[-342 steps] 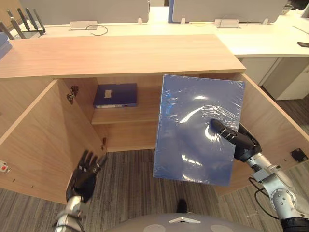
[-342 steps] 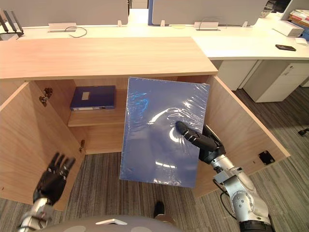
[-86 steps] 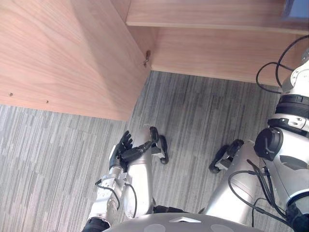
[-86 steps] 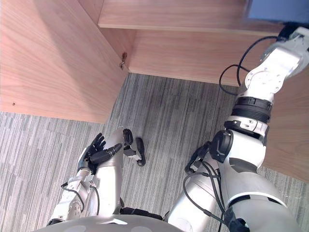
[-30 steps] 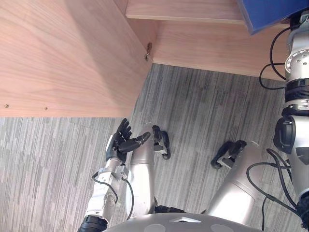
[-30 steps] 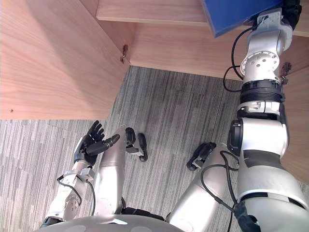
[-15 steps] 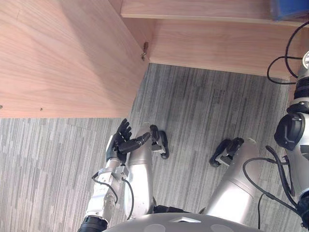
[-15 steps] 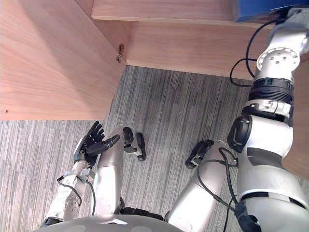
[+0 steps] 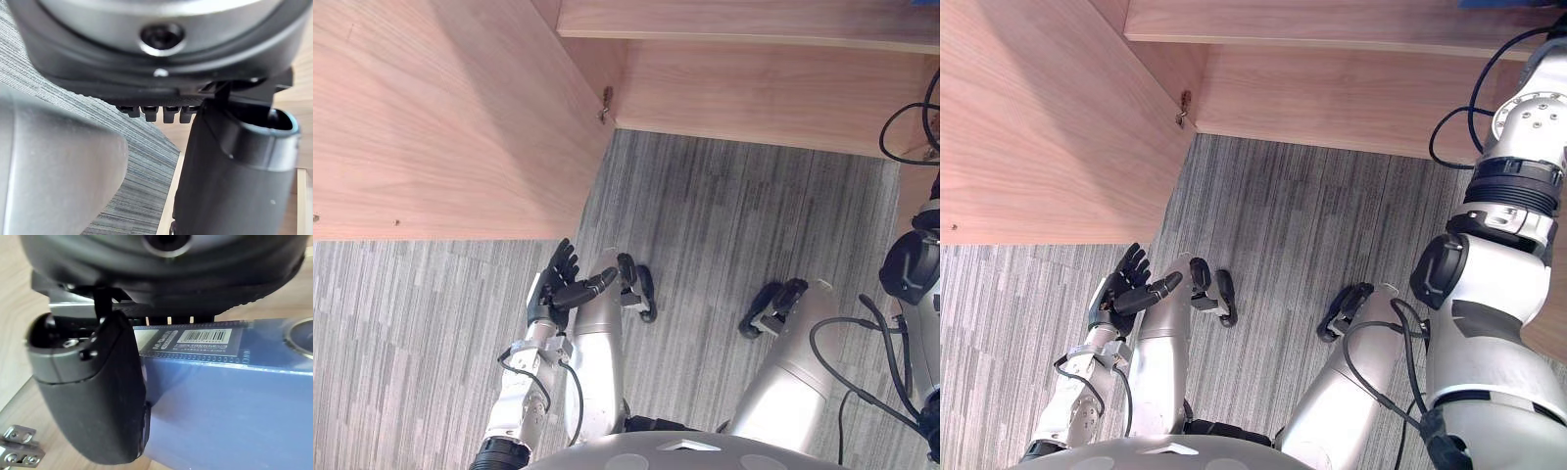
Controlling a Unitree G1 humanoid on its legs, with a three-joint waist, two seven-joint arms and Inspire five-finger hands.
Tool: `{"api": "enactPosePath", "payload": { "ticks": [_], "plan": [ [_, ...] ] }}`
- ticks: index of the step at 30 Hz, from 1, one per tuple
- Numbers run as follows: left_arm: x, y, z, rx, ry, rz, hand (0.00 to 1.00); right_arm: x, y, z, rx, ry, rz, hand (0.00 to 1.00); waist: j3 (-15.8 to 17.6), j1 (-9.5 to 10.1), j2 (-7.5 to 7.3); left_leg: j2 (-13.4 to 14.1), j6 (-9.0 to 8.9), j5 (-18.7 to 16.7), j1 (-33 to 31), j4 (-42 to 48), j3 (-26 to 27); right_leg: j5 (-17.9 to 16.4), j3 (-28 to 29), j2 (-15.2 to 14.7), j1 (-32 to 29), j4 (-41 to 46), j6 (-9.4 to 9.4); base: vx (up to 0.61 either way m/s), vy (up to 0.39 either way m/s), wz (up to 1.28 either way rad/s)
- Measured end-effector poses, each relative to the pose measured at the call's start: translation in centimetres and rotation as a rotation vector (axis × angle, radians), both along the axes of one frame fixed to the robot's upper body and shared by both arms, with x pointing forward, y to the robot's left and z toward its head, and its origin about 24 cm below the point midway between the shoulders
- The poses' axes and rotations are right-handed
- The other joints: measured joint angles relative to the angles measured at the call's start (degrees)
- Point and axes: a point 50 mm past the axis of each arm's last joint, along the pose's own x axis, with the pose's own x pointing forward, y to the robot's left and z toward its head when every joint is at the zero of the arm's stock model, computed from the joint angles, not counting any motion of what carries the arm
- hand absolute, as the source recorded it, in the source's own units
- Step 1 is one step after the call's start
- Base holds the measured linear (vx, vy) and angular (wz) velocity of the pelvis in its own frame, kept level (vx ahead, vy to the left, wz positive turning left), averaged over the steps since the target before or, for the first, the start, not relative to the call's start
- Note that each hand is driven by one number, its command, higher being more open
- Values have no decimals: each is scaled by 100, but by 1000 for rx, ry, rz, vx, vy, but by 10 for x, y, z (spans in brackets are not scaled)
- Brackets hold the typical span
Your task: Walk over to the cabinet, pick up the folder, carry it to the office cabinet, place the folder inside the office cabinet, then close the office cabinet door
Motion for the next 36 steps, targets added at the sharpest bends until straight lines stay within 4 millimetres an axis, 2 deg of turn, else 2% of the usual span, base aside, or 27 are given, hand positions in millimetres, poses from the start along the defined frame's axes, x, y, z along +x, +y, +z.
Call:
{"api": "enactPosePath", "payload": {
  "ticks": [8,18,20,24,28,36],
  "plan": [
    [-2,1,5,0,-23,-5,100,8,10,-2,-59,55,18,0,-3,26,16,-19,0,1,74,-41,11,0,-7,-17,72,-21,-1,0,0,0],
    [-6,3,6,-14,-30,-16,100,14,18,-1,-112,92,42,0,-10,62,147,-79,17,12,67,-81,-23,0,-75,-86,132,-62,-1,-4,4,3],
    [-6,5,7,-8,-33,-28,100,15,22,2,-151,105,30,0,-9,63,235,-108,31,27,57,-96,-63,2,-143,-122,193,-101,4,-36,44,9],
    [-11,11,7,7,-32,-34,100,16,28,9,-184,106,45,0,-13,66,255,-182,49,75,4,-142,-66,9,-159,-184,161,-112,17,-35,37,10],
    [-14,11,7,5,-32,-50,100,14,24,16,-248,134,18,0,-5,204,321,-192,56,88,-30,-147,-78,9,-185,-199,150,-115,17,-23,25,3],
    [-14,11,7,5,-33,-55,100,17,29,16,-300,145,33,0,-8,200,324,-206,58,89,-42,-157,-76,10,-181,-208,134,-125,20,-33,34,0]
  ]
}}
